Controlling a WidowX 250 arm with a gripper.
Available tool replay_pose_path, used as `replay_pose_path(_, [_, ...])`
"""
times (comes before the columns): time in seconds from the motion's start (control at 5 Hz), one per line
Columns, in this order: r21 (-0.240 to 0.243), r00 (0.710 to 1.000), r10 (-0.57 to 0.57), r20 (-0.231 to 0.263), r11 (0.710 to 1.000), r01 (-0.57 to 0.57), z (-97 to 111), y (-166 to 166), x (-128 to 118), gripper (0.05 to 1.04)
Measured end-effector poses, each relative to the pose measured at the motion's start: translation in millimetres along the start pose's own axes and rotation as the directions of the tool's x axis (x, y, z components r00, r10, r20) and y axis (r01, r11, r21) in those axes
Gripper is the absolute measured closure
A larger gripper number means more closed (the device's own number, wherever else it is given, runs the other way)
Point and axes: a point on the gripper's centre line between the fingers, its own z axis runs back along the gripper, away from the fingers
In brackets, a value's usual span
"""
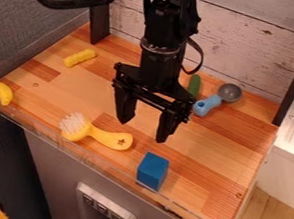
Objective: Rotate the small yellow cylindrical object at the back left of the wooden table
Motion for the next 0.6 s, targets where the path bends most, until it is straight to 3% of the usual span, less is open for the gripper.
replay_pose_path(0.2, [-0.006,0.993,0.114,-0.016,0.993,-0.114,-2,22,11,0.084])
replay_pose_path(0.4, [-0.017,0.955,0.296,-0.023,0.955,-0.296,-1,59,34,0.085])
replay_pose_path(0.6, [-0.028,0.883,0.468,-0.033,0.883,-0.468,3,107,55,0.090])
